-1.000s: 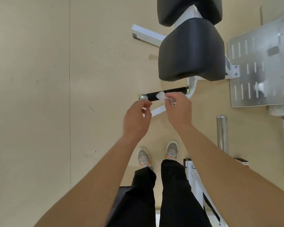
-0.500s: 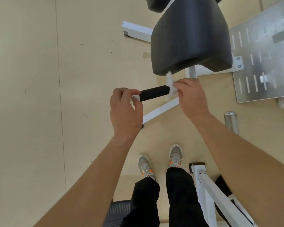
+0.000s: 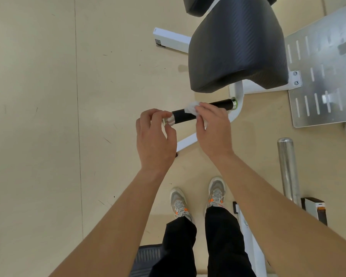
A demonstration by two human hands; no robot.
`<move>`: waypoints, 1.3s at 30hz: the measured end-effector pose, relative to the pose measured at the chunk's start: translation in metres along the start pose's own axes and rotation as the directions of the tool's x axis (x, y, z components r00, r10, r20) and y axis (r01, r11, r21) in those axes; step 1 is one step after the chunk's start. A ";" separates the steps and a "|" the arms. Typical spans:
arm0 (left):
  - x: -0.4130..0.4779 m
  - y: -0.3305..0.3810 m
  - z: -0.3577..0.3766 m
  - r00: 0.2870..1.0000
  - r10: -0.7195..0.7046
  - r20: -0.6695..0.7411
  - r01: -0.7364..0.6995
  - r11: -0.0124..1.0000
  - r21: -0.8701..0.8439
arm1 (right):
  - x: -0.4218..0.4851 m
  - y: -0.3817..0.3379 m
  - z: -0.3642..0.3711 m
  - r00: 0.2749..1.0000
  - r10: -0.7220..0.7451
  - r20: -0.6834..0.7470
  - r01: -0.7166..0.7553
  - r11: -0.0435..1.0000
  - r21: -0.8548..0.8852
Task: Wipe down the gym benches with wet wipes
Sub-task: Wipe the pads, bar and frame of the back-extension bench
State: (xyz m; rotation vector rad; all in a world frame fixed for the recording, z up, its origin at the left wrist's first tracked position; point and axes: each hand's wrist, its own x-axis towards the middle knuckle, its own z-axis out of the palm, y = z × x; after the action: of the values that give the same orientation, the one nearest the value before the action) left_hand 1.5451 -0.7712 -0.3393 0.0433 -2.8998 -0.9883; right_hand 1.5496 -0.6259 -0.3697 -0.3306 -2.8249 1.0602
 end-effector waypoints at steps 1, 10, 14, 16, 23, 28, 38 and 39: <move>0.000 -0.002 -0.003 1.000 -0.012 0.003 0.012 1.000 0.004 | -0.001 -0.008 0.002 1.000 -0.016 -0.006 0.016 1.000 0.007; -0.003 -0.017 -0.024 0.996 -0.087 0.006 0.087 0.996 0.027 | 0.006 -0.031 0.014 0.980 -0.194 0.040 0.193 0.981 0.014; -0.002 -0.009 -0.019 0.998 -0.059 0.029 0.059 0.998 0.008 | 0.016 0.017 -0.007 0.985 -0.170 -0.015 0.167 0.980 -0.105; -0.002 -0.004 -0.014 0.999 -0.029 0.032 0.029 1.000 -0.010 | 0.023 0.040 -0.018 0.992 -0.122 -0.036 0.115 0.981 -0.158; -0.005 -0.003 -0.011 0.999 0.014 0.036 -0.013 1.000 -0.022 | 0.036 0.058 -0.031 0.997 0.074 -0.019 -0.076 0.990 -0.121; -0.014 -0.009 -0.019 0.998 -0.022 0.052 0.023 1.000 -0.019 | 0.012 -0.002 -0.011 1.000 0.013 0.026 -0.014 0.999 0.051; -0.042 -0.022 -0.025 0.958 -0.254 0.130 0.277 0.938 -0.210 | -0.021 -0.054 -0.001 0.992 -0.066 0.111 0.033 0.960 0.278; -0.043 -0.020 -0.023 0.946 -0.284 0.156 0.315 0.918 -0.241 | -0.025 -0.050 -0.005 0.990 -0.042 0.135 0.002 0.961 0.277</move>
State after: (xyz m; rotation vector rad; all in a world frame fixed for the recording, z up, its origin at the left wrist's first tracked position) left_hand 1.5898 -0.7991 -0.3361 0.4409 -2.8922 -1.4670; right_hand 1.5664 -0.6660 -0.3336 -0.2040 -2.7357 1.5050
